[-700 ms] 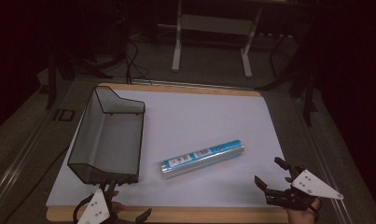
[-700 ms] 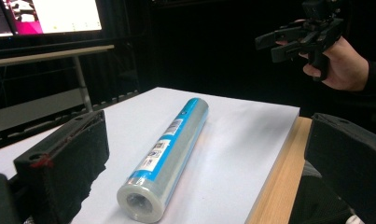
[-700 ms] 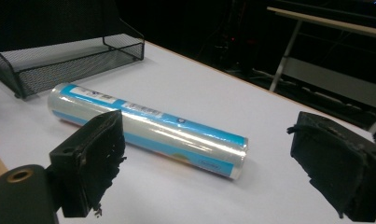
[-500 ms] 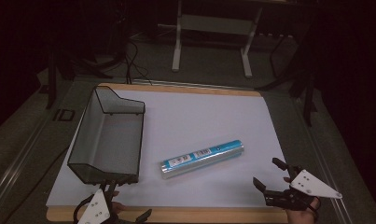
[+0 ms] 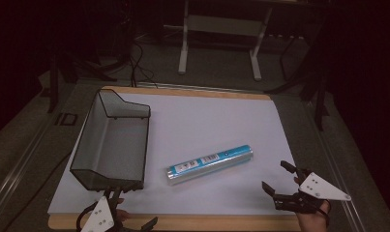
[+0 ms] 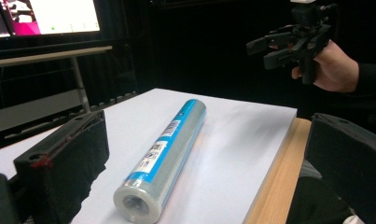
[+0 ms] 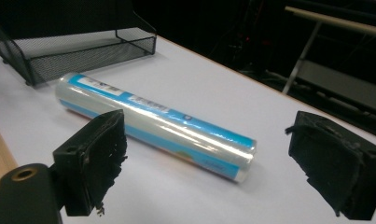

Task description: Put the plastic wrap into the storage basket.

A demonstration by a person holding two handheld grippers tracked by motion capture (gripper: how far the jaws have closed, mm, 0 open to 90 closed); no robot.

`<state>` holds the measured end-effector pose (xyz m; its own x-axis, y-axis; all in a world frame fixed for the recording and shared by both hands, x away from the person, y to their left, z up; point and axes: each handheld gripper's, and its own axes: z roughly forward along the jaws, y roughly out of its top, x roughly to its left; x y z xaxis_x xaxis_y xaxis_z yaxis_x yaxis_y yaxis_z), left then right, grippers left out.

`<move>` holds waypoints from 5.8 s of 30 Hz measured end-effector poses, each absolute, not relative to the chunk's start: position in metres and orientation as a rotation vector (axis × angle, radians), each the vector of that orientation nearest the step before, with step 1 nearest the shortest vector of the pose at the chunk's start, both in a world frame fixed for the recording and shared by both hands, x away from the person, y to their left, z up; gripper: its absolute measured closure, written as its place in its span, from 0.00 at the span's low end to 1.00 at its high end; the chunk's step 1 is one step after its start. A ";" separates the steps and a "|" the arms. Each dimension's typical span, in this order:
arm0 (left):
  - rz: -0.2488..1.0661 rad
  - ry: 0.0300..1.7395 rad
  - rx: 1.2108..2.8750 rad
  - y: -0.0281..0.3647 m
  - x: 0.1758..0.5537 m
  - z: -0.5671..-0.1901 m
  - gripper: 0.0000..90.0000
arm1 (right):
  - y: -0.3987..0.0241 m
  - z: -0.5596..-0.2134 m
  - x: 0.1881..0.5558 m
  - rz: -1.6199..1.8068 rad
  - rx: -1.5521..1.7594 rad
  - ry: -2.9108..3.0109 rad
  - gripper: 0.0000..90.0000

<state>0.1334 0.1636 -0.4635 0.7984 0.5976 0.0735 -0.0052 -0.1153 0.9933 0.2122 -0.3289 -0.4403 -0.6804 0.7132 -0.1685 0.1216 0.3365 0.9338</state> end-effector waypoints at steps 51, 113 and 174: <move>0.561 0.509 1.632 0.162 0.129 -0.466 0.01 | -0.220 -0.441 0.287 0.829 0.217 2.843 0.14; 0.577 0.565 1.633 0.174 0.105 -0.470 0.01 | -0.098 -0.467 0.377 0.164 -0.213 3.120 0.12; 0.546 0.534 1.647 0.170 0.108 -0.470 0.01 | -0.100 -0.482 0.382 -0.046 -0.155 3.171 0.34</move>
<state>0.1084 0.1699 -0.4704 0.7804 0.6230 0.0535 0.0398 -0.1348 0.9901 0.3824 -0.1005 -0.4817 -0.9947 -0.0967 0.0347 -0.0977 0.9949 -0.0270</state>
